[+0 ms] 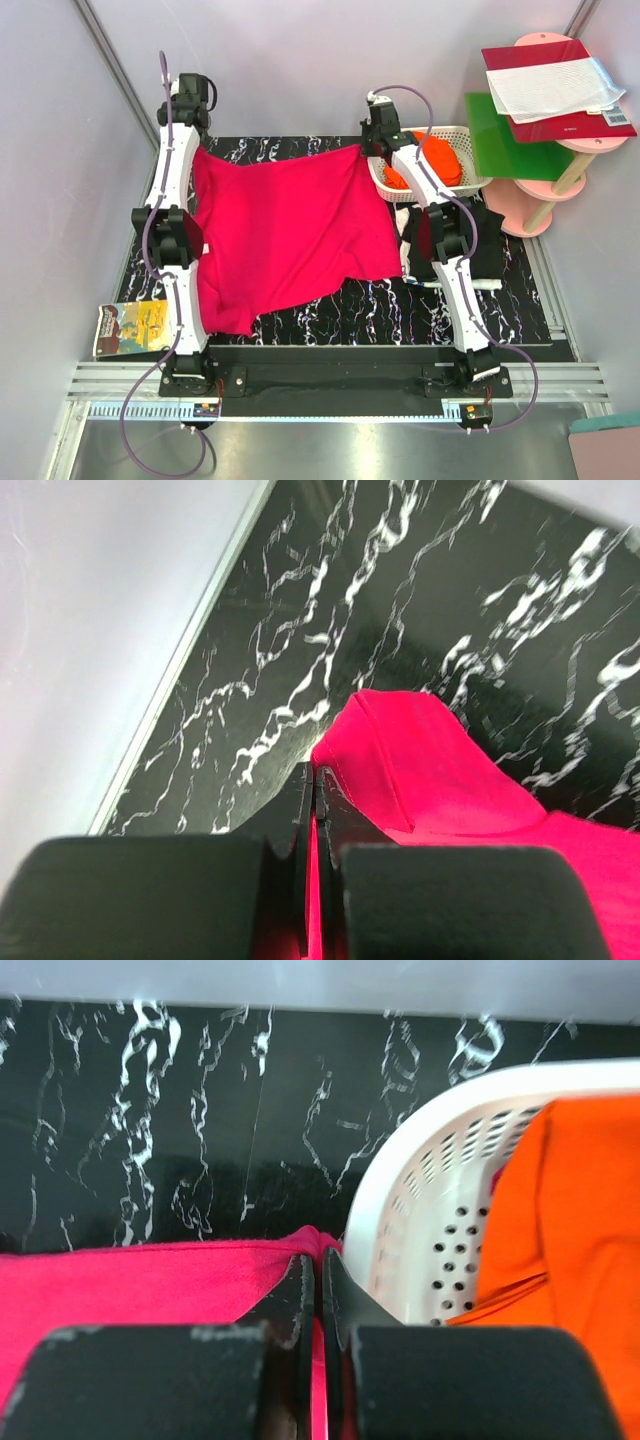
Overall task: Fold and stack the t-shirts
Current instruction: Flatten out the tshirt
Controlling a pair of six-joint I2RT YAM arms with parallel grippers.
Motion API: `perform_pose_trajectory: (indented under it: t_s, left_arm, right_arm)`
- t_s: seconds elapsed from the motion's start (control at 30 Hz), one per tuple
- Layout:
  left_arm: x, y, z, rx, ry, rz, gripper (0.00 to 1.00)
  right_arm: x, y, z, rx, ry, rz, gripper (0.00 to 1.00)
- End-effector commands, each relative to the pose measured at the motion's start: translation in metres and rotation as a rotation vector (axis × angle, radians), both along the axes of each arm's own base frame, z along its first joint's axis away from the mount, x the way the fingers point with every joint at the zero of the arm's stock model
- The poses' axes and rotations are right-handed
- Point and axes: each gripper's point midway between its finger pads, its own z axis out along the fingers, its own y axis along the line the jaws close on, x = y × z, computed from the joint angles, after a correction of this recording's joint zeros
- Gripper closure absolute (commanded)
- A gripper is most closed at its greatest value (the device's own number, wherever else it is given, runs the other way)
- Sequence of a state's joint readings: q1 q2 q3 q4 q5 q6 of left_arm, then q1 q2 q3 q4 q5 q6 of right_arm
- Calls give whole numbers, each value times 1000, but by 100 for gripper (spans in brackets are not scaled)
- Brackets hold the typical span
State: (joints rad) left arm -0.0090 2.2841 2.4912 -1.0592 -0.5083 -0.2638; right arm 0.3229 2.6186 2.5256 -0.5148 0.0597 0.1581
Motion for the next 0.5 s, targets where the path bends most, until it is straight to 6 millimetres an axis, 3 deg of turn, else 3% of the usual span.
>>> perform_pose_trajectory:
  t_s: [0.0, 0.07, 0.13, 0.3, 0.47]
  left_arm:
    - [3, 4, 82, -15, -255, 18, 100]
    - [-1, -1, 85, -26, -248, -21, 100]
    - [-9, -4, 68, -33, -191, -41, 100]
    - [-42, -16, -3, -90, 56, -88, 100]
    - [-84, -19, -53, -128, 288, -53, 100]
  right_arm:
    - [9, -11, 46, 33, -76, 4, 100]
    - [3, -10, 49, 35, -69, 21, 100]
    - [-4, -5, 48, 54, -48, 49, 100]
    - [-35, -4, 25, 80, 81, 64, 100]
    - [-69, -4, 1, 97, 243, 75, 100]
